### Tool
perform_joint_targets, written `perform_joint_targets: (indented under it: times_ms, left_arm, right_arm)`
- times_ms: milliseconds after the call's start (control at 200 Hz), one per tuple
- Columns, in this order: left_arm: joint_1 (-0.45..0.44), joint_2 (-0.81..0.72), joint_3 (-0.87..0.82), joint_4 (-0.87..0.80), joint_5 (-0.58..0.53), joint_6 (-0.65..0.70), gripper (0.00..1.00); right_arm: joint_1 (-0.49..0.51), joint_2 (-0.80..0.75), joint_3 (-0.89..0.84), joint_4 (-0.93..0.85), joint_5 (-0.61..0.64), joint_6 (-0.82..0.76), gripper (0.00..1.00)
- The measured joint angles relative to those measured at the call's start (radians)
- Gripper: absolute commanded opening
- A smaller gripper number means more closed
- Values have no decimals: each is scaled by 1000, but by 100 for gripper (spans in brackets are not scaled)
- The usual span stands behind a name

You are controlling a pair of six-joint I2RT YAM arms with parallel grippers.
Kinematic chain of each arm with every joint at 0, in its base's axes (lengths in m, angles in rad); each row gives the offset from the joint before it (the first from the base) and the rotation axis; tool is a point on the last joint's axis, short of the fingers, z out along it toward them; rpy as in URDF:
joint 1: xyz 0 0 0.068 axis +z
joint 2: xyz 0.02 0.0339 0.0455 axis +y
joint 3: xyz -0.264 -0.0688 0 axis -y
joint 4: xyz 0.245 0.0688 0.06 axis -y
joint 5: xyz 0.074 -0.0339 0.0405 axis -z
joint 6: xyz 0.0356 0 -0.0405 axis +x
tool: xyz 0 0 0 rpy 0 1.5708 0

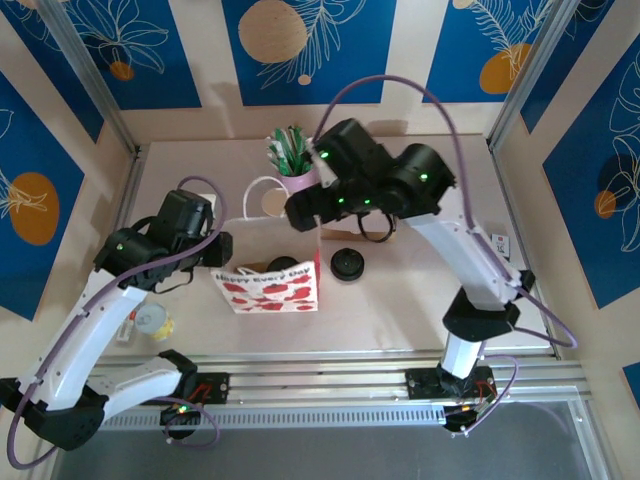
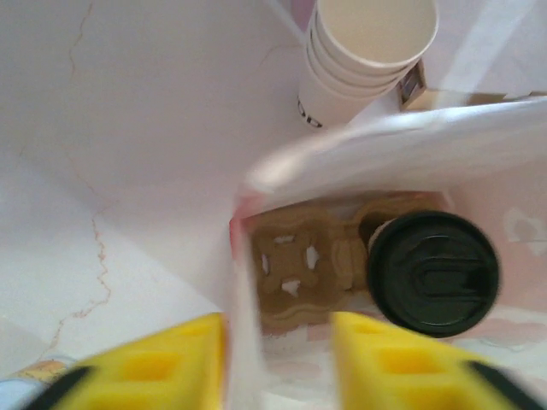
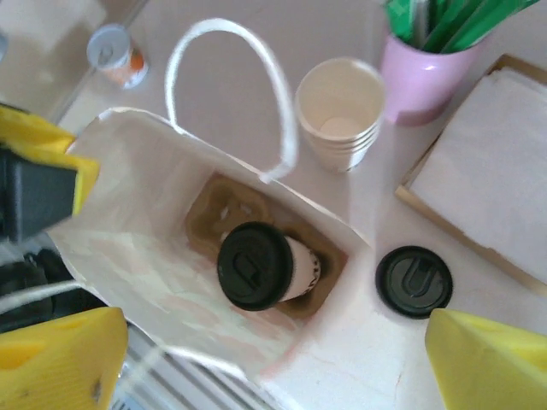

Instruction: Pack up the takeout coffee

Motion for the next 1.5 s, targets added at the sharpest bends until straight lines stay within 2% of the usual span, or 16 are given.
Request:
perform_joint_targets:
  times_ms: [145,390,515,655,835,1090,1220,1501]
  left_arm:
    - [-1,14,29,-1,1,-1,100]
    - [-1,31,92,-1,-31,8,100]
    - [-1,-48,115,54,-95,49,100]
    - [-1,-194,73,153,-154,102,100]
    - [-1,-376,-90,255,-196,143,100]
    - [-1,-453,-296,270,-206,174,100]
    - [-1,-536,-386,271,-224,175,100]
    - [-1,-624,-500,294,-262,171,100]
  right_arm:
    - [-115,-46,-85,66,-75,10,86]
    - [-227,-8,-149,147,-162,13,83]
    - [-317,24,-205,220,-209,21,72]
    - [-389,100,-238,304,-249,36,67]
    - [-403,198,-268,421,-271,24,50]
    - [-441,280,-282,571,-322,16,41]
    - [-463,336,-241,602,-341,4,31]
    - [-474,443,-167,615,-372,-8,29]
